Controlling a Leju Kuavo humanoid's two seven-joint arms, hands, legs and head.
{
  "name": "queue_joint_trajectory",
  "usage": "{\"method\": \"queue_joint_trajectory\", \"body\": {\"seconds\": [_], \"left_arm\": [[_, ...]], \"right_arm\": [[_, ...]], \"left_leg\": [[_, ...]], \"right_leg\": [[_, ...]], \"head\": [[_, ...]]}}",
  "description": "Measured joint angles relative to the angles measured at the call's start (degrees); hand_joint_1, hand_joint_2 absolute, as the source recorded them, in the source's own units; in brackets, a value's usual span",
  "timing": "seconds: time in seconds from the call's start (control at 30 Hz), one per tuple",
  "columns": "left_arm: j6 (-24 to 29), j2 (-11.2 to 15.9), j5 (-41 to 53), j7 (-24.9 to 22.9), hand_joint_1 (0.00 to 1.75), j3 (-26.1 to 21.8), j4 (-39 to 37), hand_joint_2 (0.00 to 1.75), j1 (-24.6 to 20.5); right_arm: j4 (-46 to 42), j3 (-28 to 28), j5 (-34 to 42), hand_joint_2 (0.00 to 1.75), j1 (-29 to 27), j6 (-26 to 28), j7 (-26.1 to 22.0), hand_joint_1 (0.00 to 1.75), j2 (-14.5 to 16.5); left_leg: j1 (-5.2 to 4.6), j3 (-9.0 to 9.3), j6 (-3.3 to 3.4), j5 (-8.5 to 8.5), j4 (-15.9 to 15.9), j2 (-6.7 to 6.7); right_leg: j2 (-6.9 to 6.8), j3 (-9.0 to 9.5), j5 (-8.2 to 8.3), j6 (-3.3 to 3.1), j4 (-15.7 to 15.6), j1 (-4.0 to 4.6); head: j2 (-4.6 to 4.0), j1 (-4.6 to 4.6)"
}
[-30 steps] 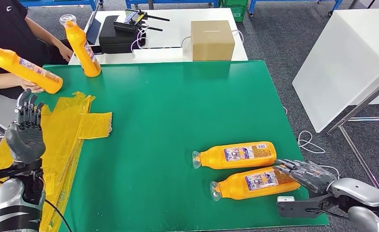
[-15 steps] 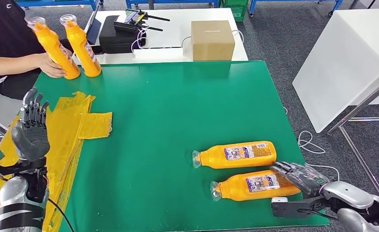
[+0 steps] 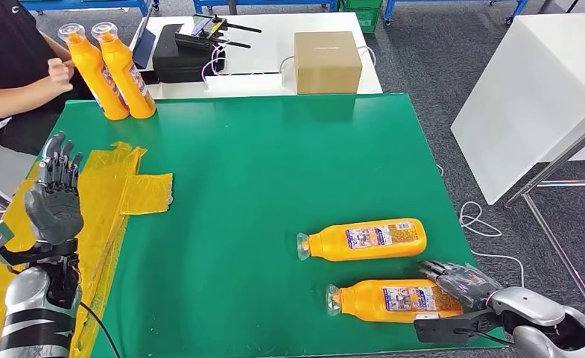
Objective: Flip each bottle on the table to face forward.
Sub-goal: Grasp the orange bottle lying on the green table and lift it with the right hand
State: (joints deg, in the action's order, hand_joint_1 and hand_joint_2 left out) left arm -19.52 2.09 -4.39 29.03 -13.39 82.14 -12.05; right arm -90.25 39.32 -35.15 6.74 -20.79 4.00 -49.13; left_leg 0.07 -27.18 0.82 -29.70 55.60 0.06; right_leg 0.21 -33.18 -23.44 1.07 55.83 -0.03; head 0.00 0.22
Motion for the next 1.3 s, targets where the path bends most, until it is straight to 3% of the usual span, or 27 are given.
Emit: {"method": "queue_joint_trajectory", "body": {"seconds": [0.17,0.23,0.37,0.4,0.73,1.1,1.23,1.3], "left_arm": [[0.0,-0.02,-0.01,0.0,0.0,0.02,0.0,0.0,-0.01],[0.05,-0.04,-0.03,-0.07,0.0,0.04,-0.01,0.0,-0.06],[0.25,-0.18,-0.11,-0.42,0.0,0.34,-0.31,0.0,-0.54],[0.29,-0.22,-0.14,-0.5,0.0,0.5,-0.42,0.0,-0.71],[1.05,-0.34,-0.5,-0.69,0.0,1.39,-1.57,0.0,-2.18],[1.34,-0.32,-1.26,-0.66,0.0,1.5,-1.85,0.0,-2.75],[1.19,-0.32,-2.05,-1.45,0.0,1.5,-1.95,1.75,-3.17],[1.26,-0.31,-3.16,-2.86,0.0,1.5,-2.1,1.75,-3.31]], "right_arm": [[0.28,0.09,-0.04,1.75,0.01,-0.08,0.01,0.0,0.02],[0.4,0.18,-0.28,1.75,0.02,-0.53,0.07,0.1,0.01],[0.68,0.6,-0.85,1.75,0.04,-1.64,0.26,1.61,-0.12],[0.74,0.69,-0.86,1.75,0.04,-1.76,0.31,1.71,-0.15],[1.32,0.36,2.29,1.75,-0.54,1.06,0.32,1.75,0.34],[-2.32,-7.17,8.81,1.75,-6.95,3.73,-2.62,1.75,0.81],[-3.95,-9.7,11.63,1.75,-7.0,4.14,-5.32,1.75,1.54],[-4.53,-10.69,12.41,1.75,-6.94,5.14,-6.84,1.75,2.53]], "left_leg": [[0.0,0.0,0.0,0.0,0.0,-0.01],[0.0,0.01,0.0,0.0,0.0,-0.01],[0.0,0.03,0.0,0.0,0.0,0.0],[0.0,0.03,0.0,0.0,0.01,0.0],[0.0,0.16,0.0,0.0,0.01,0.01],[0.0,0.05,0.0,0.0,0.0,0.0],[0.0,0.07,0.0,0.0,0.0,0.01],[0.0,0.07,0.0,0.0,0.0,0.01]], "right_leg": [[0.0,0.0,0.0,0.0,0.0,0.0],[0.0,0.0,0.0,0.0,0.0,0.01],[0.0,0.01,0.0,0.0,0.0,0.01],[0.0,0.01,0.0,0.0,0.0,0.01],[0.06,0.11,0.0,0.0,-0.01,0.01],[0.04,0.06,0.0,0.0,0.0,0.0],[0.05,0.07,0.0,0.0,0.0,0.0],[0.05,0.07,0.0,0.0,0.0,0.0]], "head": [[0.0,0.01],[0.0,0.01],[0.0,0.01],[0.0,0.01],[0.0,0.01],[0.0,0.01],[0.0,0.01],[0.0,0.01]]}}
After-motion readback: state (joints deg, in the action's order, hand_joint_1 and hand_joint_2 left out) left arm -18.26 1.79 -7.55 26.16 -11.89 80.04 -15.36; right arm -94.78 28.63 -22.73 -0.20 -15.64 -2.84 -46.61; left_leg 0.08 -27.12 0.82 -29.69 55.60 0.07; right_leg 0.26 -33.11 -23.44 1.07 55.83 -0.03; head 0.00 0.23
